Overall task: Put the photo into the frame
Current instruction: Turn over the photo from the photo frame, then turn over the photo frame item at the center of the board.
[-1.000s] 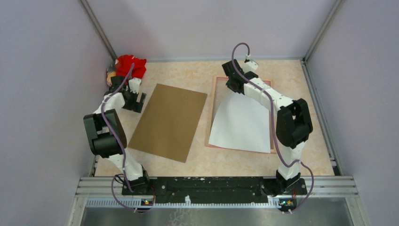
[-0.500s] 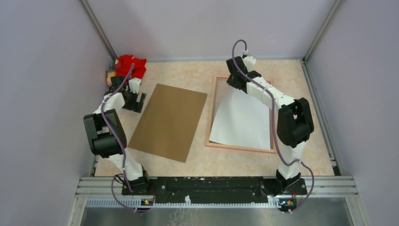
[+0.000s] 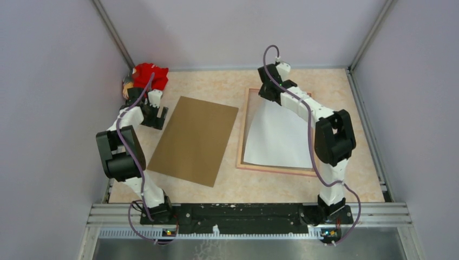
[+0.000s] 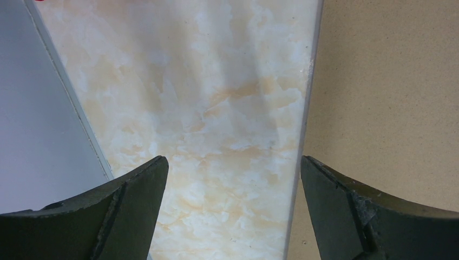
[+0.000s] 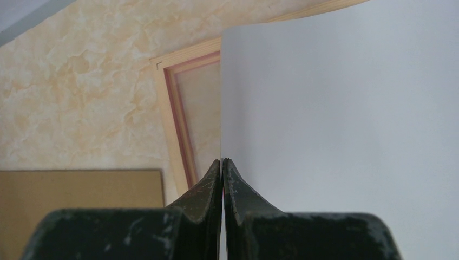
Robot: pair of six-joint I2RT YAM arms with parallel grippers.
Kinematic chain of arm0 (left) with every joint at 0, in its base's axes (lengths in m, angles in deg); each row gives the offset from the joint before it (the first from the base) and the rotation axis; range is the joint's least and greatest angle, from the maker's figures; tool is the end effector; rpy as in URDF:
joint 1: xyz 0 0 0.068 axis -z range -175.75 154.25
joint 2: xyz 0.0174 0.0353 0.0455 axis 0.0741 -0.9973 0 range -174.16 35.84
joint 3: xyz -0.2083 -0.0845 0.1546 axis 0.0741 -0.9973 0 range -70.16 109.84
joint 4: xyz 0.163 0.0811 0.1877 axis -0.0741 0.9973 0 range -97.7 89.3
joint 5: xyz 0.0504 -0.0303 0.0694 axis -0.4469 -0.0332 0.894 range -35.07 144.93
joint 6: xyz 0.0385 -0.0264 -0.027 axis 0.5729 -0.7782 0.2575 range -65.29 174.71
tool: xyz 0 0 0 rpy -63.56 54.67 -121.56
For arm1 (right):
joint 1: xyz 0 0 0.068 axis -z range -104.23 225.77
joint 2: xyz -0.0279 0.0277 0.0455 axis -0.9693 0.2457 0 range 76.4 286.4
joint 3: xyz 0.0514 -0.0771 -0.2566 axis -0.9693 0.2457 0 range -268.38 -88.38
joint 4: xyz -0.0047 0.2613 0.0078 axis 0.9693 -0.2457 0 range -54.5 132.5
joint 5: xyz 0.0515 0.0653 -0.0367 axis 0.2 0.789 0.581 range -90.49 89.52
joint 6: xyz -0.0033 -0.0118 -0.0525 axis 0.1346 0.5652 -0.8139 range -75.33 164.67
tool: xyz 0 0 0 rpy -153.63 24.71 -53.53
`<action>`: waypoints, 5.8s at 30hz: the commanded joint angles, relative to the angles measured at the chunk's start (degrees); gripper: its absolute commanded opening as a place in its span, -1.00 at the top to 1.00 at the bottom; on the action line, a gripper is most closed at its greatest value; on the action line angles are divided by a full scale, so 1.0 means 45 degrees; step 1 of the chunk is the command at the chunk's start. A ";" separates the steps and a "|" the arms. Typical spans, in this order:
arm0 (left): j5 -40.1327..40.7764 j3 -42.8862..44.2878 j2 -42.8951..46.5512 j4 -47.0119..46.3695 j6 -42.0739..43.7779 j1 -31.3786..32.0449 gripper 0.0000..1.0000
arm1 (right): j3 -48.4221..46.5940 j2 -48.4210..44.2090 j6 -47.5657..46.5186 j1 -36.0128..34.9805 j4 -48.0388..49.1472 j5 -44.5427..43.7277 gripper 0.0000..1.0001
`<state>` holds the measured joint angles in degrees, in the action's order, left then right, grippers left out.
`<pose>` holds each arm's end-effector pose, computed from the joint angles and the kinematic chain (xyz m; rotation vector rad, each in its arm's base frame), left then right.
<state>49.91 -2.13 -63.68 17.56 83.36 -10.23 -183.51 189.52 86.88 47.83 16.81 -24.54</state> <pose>0.3533 0.0879 0.2054 0.3497 2.5413 0.1769 0.4064 0.1991 0.2641 0.4827 2.2060 0.1608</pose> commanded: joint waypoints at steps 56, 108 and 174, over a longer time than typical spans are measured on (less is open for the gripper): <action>0.0035 0.0013 -0.0161 -0.0205 0.0549 -0.0028 -0.98 | 0.1680 -0.1494 -0.0099 -0.0804 0.1719 0.2955 -0.64; -0.1113 -0.1258 -0.1795 -0.0269 0.0253 0.0441 -0.73 | 0.2355 0.0226 0.5174 -0.5223 0.3673 0.4450 -0.66; -1.0876 0.1037 0.5834 0.4000 0.6712 0.1046 -0.98 | 0.1284 -0.2716 0.7465 -0.0652 0.4127 0.9209 1.00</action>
<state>13.26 5.80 -45.98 32.71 102.00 -5.56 -171.97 182.61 116.72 40.42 36.21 13.65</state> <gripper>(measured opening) 0.987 0.015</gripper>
